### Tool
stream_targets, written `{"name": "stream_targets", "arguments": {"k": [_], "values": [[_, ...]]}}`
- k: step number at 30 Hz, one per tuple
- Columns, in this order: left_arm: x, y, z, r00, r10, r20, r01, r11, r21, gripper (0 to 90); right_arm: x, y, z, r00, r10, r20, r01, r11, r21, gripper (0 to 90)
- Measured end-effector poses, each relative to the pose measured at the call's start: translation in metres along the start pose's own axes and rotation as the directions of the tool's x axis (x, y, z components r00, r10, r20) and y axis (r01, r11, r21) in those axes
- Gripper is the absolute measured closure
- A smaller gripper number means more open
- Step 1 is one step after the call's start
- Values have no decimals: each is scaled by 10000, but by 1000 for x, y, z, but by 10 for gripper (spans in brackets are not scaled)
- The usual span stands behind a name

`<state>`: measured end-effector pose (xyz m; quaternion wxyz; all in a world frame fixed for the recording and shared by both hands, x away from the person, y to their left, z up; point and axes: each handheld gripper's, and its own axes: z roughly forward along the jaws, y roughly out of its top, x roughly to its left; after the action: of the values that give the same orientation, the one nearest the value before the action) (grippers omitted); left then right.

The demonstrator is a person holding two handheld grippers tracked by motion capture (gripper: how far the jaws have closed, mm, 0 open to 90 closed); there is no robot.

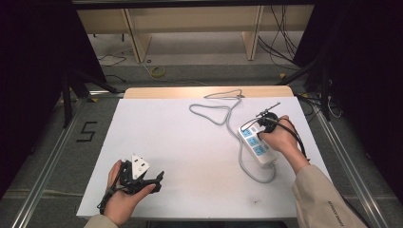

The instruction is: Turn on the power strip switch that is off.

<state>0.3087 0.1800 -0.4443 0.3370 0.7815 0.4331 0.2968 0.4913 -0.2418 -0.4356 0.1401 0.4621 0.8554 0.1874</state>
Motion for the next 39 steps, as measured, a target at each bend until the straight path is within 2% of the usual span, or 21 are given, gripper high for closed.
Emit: {"name": "stream_targets", "arguments": {"k": [19,39], "values": [[0,0,0,10000,16,12,-16,10000,21,148,0,0,1,10000,28,-40,-27,10000,63,900],[0,0,0,10000,24,-4,-24,10000,33,147,0,-3,0,9999,144,8,-144,9998,-144,900]]}}
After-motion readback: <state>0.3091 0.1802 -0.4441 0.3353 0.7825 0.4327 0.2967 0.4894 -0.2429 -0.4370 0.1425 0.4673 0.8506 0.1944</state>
